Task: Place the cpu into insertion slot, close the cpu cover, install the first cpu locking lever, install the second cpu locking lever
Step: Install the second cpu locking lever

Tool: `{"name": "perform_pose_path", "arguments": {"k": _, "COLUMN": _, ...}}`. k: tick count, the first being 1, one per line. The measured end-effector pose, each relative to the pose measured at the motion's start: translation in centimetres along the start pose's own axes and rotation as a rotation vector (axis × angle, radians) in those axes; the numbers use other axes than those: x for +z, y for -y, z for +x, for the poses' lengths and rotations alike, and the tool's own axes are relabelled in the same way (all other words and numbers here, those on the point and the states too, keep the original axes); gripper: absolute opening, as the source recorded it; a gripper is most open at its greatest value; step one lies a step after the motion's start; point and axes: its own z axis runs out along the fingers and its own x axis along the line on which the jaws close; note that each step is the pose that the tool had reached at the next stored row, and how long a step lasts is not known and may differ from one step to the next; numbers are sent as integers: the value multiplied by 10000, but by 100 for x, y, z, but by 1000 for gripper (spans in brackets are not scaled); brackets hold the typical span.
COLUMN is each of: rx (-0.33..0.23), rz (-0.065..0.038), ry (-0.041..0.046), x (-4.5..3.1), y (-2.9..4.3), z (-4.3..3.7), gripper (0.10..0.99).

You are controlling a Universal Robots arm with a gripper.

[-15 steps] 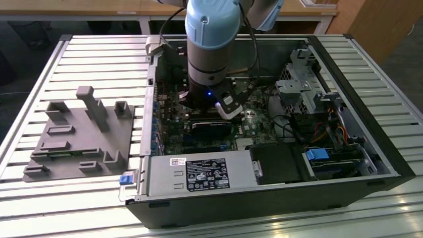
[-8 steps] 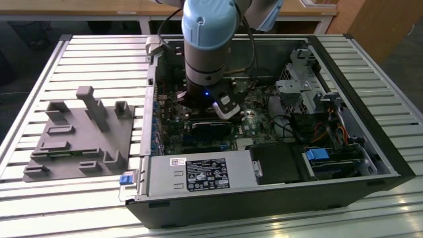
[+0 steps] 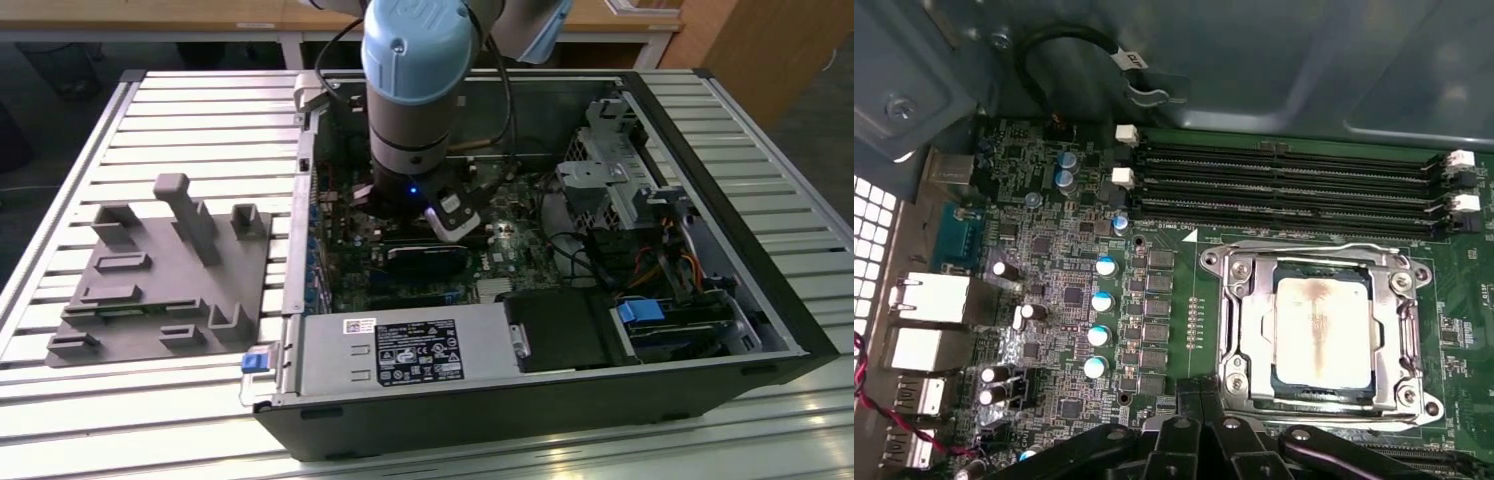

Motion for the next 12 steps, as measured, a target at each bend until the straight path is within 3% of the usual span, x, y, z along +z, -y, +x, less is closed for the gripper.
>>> {"name": "perform_pose_path", "arguments": {"k": 12, "rx": 1, "rz": 3, "ry": -2, "x": -120, "y": -32, "z": -2, "gripper": 118}}
